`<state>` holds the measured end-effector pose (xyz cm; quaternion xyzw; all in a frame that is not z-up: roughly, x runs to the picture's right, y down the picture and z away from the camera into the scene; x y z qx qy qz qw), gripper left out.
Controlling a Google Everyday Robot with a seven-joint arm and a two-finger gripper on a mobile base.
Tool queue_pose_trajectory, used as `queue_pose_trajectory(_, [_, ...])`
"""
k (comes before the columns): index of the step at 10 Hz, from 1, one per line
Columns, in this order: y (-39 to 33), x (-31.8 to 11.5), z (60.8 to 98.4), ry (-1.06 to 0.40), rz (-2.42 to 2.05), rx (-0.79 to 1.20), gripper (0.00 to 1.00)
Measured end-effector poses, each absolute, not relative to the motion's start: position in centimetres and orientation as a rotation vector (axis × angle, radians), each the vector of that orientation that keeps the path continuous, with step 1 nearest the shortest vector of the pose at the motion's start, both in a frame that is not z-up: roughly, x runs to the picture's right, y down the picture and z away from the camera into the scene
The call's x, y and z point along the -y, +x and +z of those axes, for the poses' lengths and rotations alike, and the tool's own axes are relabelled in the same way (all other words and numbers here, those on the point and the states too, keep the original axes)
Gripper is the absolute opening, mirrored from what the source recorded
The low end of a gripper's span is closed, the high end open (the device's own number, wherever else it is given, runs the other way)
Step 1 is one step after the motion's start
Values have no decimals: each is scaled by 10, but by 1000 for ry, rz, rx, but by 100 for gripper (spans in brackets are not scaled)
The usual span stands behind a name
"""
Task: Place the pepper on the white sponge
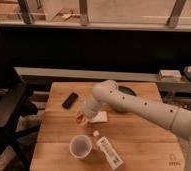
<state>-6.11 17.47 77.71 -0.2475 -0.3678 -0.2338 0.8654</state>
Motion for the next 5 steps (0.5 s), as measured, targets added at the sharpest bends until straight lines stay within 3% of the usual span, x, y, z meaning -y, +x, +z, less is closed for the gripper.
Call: queue_pose_trajectory(5, [-58, -176, 777, -516, -473, 771, 0])
